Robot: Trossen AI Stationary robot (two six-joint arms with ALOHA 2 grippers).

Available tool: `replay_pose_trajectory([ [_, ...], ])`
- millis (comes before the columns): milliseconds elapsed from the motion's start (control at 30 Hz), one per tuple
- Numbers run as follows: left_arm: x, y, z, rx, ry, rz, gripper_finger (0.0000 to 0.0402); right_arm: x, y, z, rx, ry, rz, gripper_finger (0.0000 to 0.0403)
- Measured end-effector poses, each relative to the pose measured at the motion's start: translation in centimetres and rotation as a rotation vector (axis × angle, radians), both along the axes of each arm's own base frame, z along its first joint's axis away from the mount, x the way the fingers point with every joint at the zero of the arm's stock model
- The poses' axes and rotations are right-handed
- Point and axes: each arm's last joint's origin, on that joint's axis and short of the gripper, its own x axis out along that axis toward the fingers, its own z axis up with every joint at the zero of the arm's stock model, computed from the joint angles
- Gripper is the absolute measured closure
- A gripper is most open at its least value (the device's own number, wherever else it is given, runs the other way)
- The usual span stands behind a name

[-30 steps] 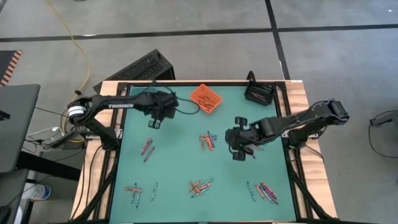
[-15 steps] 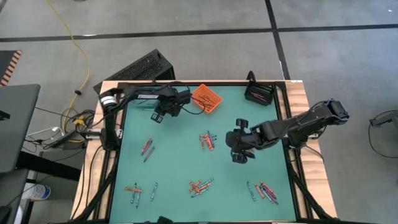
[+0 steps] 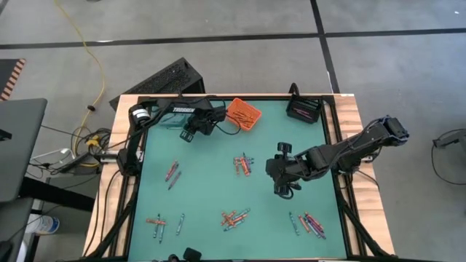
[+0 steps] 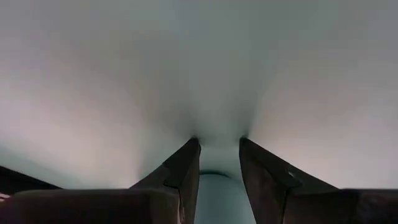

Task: Sort crayons
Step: Put the blue crayon into the blue bin

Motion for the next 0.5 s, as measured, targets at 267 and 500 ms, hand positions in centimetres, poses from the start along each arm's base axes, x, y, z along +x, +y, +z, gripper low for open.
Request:
replay_pose_trajectory([
  [267,-0.55,-0.18,0.25,0.0,0.054,0.044,0.0299,0.0,-0.01,0.0,-0.011,-0.004,-0.004,0.0246],
  [500,-0.78,-0.17,0.32,-0.003,0.055,0.09,0.0299,-0.07,0.16,0.02,-0.02,-0.008,-0.004,0.0246],
])
